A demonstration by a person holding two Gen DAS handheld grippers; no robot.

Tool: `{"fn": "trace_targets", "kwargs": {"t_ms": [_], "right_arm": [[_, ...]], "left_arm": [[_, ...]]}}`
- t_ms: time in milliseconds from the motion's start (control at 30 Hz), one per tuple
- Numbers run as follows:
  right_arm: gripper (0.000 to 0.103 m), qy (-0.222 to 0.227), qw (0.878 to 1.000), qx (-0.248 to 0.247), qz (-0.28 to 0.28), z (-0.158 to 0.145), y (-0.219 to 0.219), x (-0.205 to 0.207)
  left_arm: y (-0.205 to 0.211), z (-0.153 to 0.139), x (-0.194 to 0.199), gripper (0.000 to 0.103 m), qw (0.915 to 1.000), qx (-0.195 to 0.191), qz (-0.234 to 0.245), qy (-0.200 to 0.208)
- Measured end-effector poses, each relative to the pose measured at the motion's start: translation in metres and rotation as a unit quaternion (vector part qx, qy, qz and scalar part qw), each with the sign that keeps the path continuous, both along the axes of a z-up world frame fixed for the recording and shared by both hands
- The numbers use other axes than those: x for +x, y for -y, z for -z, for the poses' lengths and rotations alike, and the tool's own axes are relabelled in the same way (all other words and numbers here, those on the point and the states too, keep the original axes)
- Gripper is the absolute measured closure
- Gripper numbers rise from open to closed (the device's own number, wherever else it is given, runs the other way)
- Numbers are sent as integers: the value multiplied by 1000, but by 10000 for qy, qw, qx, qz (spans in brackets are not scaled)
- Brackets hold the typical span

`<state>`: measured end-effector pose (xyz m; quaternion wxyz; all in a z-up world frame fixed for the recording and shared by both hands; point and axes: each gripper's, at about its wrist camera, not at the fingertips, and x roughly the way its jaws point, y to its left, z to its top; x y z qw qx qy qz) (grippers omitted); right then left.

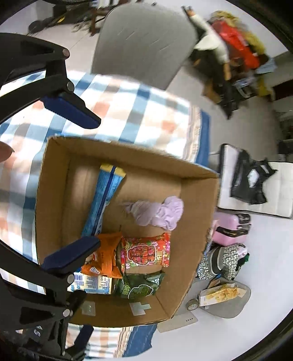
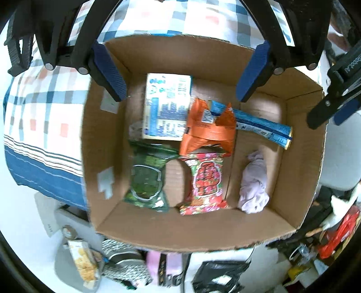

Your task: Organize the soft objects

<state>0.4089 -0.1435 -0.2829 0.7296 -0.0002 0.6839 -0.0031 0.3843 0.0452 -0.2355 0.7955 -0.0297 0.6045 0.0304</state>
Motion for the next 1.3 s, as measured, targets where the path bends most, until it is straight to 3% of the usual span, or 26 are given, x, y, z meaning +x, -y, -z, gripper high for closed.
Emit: {"fn": "trace_targets", "kwargs": {"t_ms": [200, 533, 1000, 1300], "right_arm": [[3, 338, 9989, -35, 333, -18, 18, -19], [3, 835, 9957, -91, 379, -62, 25, -48], [3, 1928, 9802, 80, 441, -189, 40, -148], [3, 2415, 9696, 174, 361, -256, 44, -206]], "left_arm": [[13, -18, -15, 3, 9985, 345, 195, 388], [28, -70, -48, 2, 9951, 333, 305, 883], [40, -181, -138, 2, 9837, 460, 382, 1697], [41, -233, -182, 2, 9789, 323, 375, 1983]]}}
